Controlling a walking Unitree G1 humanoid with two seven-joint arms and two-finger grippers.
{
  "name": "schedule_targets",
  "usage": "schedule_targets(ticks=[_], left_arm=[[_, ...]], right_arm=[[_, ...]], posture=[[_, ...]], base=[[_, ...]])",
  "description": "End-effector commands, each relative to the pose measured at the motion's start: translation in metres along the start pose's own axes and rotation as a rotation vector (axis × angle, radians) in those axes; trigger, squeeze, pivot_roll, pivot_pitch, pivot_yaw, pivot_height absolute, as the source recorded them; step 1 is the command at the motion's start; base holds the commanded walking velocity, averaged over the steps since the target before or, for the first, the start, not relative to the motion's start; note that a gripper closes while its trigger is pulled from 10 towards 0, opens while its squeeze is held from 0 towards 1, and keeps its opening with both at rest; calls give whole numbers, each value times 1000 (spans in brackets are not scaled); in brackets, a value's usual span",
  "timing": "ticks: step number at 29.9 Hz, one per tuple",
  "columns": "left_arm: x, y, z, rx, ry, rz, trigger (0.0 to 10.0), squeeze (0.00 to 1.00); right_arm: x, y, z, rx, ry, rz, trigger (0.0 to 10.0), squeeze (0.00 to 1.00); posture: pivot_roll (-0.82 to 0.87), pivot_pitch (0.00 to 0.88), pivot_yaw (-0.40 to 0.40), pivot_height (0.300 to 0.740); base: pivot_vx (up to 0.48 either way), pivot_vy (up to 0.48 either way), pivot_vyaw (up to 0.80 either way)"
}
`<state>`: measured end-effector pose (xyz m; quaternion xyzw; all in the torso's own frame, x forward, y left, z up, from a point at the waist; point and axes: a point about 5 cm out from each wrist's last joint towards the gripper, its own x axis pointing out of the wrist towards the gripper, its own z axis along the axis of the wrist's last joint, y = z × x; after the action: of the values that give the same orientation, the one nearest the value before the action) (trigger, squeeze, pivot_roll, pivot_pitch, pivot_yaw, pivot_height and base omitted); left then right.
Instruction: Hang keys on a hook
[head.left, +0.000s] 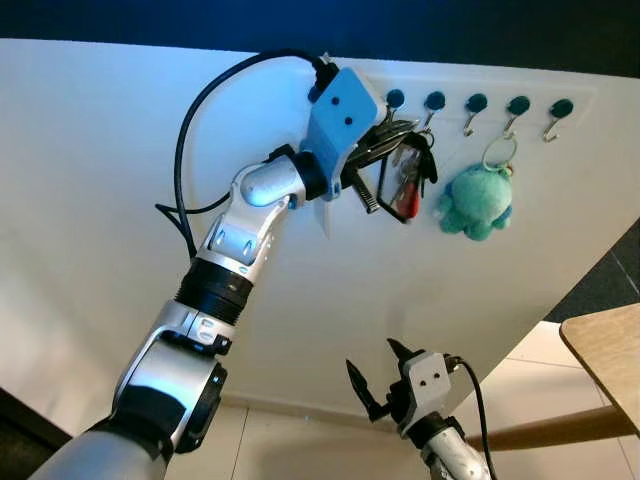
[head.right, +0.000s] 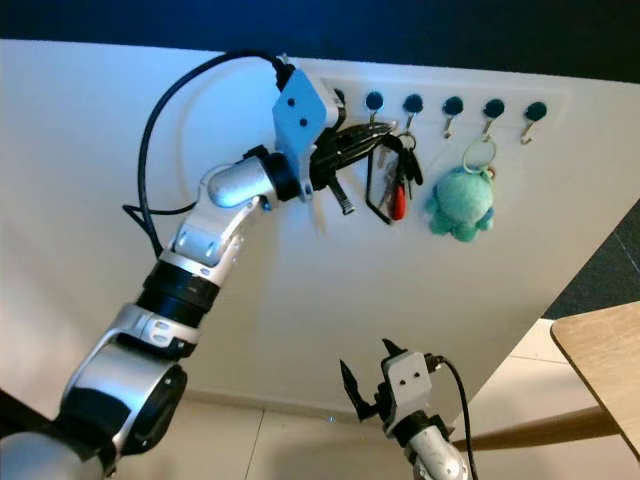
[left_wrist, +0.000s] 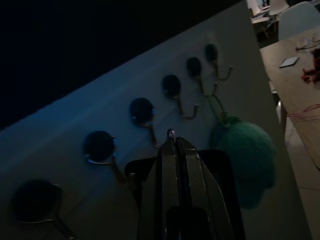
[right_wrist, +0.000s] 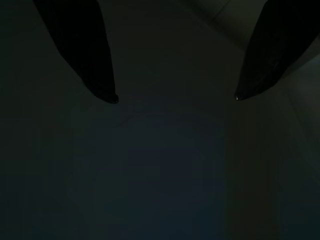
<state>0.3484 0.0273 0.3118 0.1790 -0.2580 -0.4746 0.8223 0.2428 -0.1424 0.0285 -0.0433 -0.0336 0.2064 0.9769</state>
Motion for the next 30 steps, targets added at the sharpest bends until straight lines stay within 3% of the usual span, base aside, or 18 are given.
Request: schedule_targets(ticks=[1, 8, 12, 13, 18, 30], left_arm=[[2, -6, 1, -15, -20, -26, 10000, 0], [2, -6, -3, -33, -11, -9, 10000, 0], [1, -3, -4, -40, -7, 4, 10000, 0], [-1, -1, -4, -45, -7, 9, 10000, 0], [-1, 1, -5, -45, 1, 13, 10000, 0], [-1, 8, -8, -54, 22, 61, 10000, 0]], right_arm=[[-3, -1, 2, 6, -23, -16, 10000, 0], [-1, -1, 15, 13, -84, -34, 10000, 0], [1, 1, 31, 13, -148, -31, 10000, 0], [2, 1, 46, 6, -211, -41, 10000, 0], [6, -2, 62, 6, -289, -71, 10000, 0], [11, -1, 76, 50, -317, -91, 10000, 0]], posture=[[40, 50, 1, 740], [41, 51, 3, 740], [41, 53, 3, 740], [41, 54, 4, 740], [41, 56, 5, 740], [38, 55, 7, 740]], base=[[0, 0, 0], [0, 0, 0], [0, 0, 0], [0, 0, 0], [0, 0, 0], [0, 0, 0]])
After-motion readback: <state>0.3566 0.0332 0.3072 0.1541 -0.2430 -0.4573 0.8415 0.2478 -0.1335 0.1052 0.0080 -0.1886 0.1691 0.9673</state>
